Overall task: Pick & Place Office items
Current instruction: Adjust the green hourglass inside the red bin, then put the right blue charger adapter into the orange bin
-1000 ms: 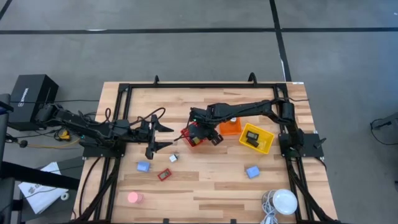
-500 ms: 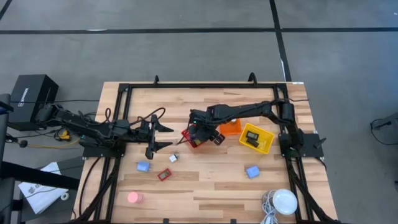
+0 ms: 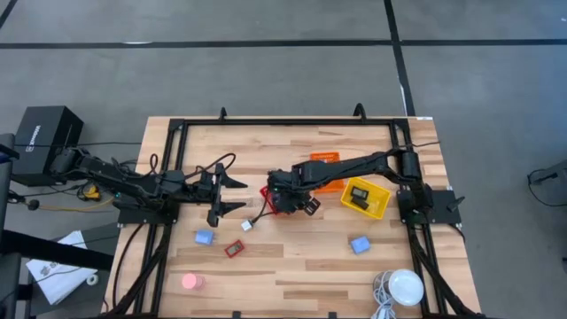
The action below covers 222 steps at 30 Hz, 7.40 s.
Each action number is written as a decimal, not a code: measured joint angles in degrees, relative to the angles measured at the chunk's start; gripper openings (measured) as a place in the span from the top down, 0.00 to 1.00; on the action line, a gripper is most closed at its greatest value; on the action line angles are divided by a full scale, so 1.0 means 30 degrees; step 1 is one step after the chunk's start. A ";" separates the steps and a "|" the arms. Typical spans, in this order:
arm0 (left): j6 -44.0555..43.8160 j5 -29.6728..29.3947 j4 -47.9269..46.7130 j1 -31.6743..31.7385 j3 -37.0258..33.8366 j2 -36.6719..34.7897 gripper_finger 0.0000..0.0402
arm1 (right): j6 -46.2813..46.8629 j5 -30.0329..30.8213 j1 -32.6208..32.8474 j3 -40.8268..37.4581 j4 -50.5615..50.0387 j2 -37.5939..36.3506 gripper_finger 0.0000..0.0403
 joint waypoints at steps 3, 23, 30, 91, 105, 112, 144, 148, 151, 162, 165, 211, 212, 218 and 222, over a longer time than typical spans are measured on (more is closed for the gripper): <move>-0.0001 0.0000 0.0000 0.0002 0.0000 0.0000 0.36 | -0.0127 -0.0172 -0.0003 -0.0215 0.0344 -0.0007 0.51; 0.0000 0.0000 -0.0004 0.0000 0.0000 0.0000 0.36 | -0.0510 -0.1442 -0.1237 -0.0306 -0.0294 -0.0007 0.75; 0.0000 0.0000 -0.0007 -0.0004 0.0000 0.0000 0.36 | -0.0510 -0.1490 -0.1321 -0.0488 -0.0551 -0.0044 0.76; -0.0001 0.0000 -0.0022 -0.0003 0.0000 -0.0007 0.36 | 0.5078 -0.1979 -0.1939 0.0721 -0.4839 0.0612 0.44; -0.0005 0.0000 -0.0015 0.0002 0.0000 -0.0007 0.36 | 0.4495 -0.2478 -0.1933 0.0096 -0.4859 0.0582 0.45; 0.0000 0.0000 -0.0007 0.0003 0.0000 -0.0007 0.36 | 0.4079 -0.2420 -0.1890 -0.1066 -0.3569 0.0539 0.43; 0.0000 0.0000 0.0000 -0.0004 0.0000 -0.0003 0.36 | 0.4887 -0.0751 -0.1471 0.1655 -0.8042 0.0488 0.42; 0.0000 0.0000 -0.0007 -0.0002 0.0000 -0.0007 0.36 | 0.5759 -0.0562 -0.1202 0.2317 -0.9265 0.0485 0.47; 0.0000 0.0000 0.0000 0.0000 0.0000 -0.0007 0.36 | 0.6171 -0.0268 -0.1013 0.2593 -0.9825 0.0466 0.52; 0.0000 0.0000 -0.0007 0.0003 0.0000 -0.0007 0.36 | 0.7301 0.1056 -0.0525 0.3002 -1.1329 0.0459 0.46; 0.0008 0.0000 -0.0007 -0.0004 0.0000 -0.0007 0.36 | 0.7932 0.1216 -0.0520 0.3002 -1.1737 0.0459 0.50; 0.0000 0.0000 0.0000 -0.0004 -0.0007 0.0000 0.36 | 0.7549 0.5612 0.1141 0.4610 -1.1487 0.0430 0.43; 0.0000 0.0000 -0.0003 -0.0004 -0.0007 -0.0003 0.36 | 0.7825 0.5603 0.1145 0.4606 -1.1553 0.0430 0.44; 0.0000 0.0000 -0.0006 0.0002 -0.0002 -0.0001 0.36 | 1.0603 0.5566 0.1442 0.4605 -1.2815 0.0430 0.50; 0.0000 0.0000 0.0000 -0.0002 -0.0007 0.0000 0.36 | 1.2200 0.5543 0.1464 0.4605 -1.4015 0.0430 0.54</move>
